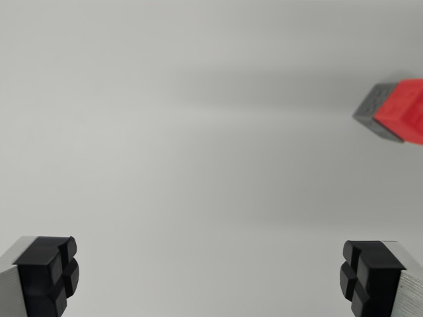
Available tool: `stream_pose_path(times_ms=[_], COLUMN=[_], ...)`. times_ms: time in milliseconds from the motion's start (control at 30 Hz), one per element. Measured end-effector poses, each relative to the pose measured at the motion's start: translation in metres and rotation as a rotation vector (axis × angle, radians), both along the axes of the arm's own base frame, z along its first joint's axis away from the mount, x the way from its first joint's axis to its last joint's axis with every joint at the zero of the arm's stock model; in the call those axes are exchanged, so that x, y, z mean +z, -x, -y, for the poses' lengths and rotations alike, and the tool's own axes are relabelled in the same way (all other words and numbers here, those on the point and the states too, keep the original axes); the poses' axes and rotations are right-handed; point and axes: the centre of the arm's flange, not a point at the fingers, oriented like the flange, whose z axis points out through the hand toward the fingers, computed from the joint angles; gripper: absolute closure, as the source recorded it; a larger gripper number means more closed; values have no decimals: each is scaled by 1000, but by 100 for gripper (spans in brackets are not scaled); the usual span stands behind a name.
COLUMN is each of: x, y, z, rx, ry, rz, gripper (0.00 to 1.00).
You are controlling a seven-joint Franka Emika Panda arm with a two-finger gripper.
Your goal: Destack cube
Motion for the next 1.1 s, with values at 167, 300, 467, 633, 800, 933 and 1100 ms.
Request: stream_pose_path(times_ms=[167,300,467,633,800,933,1100], x=[-5,-9,-16,-24,-33,-40,-51], y=[-2,-3,-5,-7,-8,-10,-12], z=[7,12,20,30,39,48,61], rx=[-16,-30,-51,-75,-100,-123,-156], ry=[-1,-2,-3,-5,-8,-10,-13], rz=[-4,-5,-9,-14,-19,-23,-29], gripper=[0,0,0,0,0,0,0])
